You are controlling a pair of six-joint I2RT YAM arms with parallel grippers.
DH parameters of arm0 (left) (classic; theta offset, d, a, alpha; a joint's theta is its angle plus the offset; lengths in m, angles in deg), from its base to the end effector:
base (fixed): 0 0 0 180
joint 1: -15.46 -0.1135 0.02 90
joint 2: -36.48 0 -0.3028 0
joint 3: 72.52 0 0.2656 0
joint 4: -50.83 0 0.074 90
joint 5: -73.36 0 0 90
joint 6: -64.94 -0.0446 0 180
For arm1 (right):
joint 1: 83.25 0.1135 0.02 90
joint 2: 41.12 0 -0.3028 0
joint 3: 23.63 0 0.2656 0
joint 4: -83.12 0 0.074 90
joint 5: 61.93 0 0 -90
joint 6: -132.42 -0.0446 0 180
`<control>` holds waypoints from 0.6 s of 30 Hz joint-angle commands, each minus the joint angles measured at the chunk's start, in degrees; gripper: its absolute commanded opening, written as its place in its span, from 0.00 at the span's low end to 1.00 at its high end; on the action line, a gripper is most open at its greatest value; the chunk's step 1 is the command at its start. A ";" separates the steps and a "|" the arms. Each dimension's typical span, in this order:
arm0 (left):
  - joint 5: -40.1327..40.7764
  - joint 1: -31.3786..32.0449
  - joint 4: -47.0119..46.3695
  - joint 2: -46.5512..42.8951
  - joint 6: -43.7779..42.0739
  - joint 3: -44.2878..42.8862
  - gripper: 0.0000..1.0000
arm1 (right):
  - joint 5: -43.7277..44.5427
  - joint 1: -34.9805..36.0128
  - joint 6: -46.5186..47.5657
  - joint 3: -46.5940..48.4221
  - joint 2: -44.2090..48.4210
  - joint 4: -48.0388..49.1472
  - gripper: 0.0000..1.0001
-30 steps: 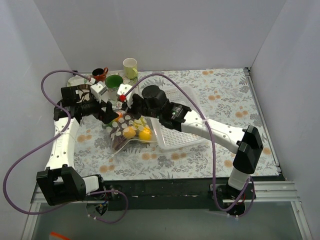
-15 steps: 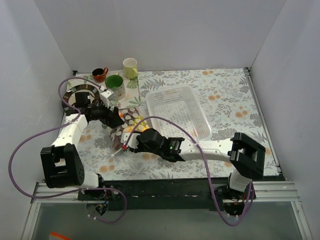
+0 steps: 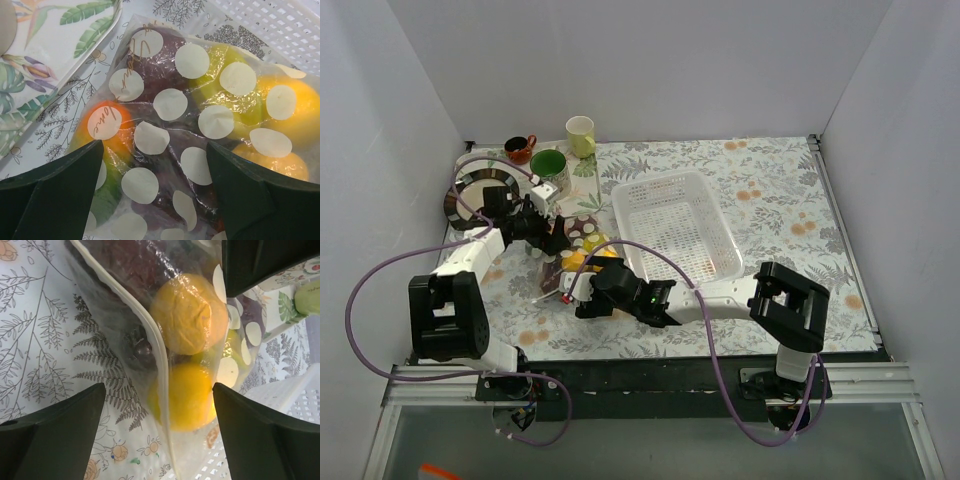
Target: Open the zip-top bag and remove the fake food
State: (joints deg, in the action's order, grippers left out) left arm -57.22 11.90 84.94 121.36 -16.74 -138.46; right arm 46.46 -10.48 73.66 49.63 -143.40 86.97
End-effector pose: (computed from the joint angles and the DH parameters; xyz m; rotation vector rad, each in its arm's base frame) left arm 0.3102 -0.0098 0.2427 0.0461 2.3989 -0.9127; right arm 0.1384 0.3988 0.2311 -1.4342 1.3784 0.1460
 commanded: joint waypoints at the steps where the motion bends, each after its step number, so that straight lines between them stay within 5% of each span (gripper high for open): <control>1: 2.17 1.62 1.70 1.34 -0.50 2.26 0.83 | -2.40 0.26 -1.01 1.58 1.03 0.85 0.98; 8: 2.34 2.76 1.71 1.08 0.03 3.75 0.82 | -0.54 -1.05 1.19 4.30 -3.71 3.23 0.93; 14: 2.96 2.76 2.32 1.43 -0.76 3.66 0.82 | -2.22 -1.23 0.75 6.77 -6.18 1.37 0.47; 17: 2.79 2.76 2.41 1.95 -0.67 3.31 0.82 | -0.74 -1.23 0.66 7.03 -5.39 1.29 0.03; 18: 2.78 2.76 2.49 1.87 -0.58 2.96 0.82 | -0.38 -1.32 0.31 7.12 -5.13 1.20 0.01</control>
State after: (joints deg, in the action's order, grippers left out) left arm -56.08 14.20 83.13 122.41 -17.14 -136.63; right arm 45.39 -11.68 74.58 54.53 -149.26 87.58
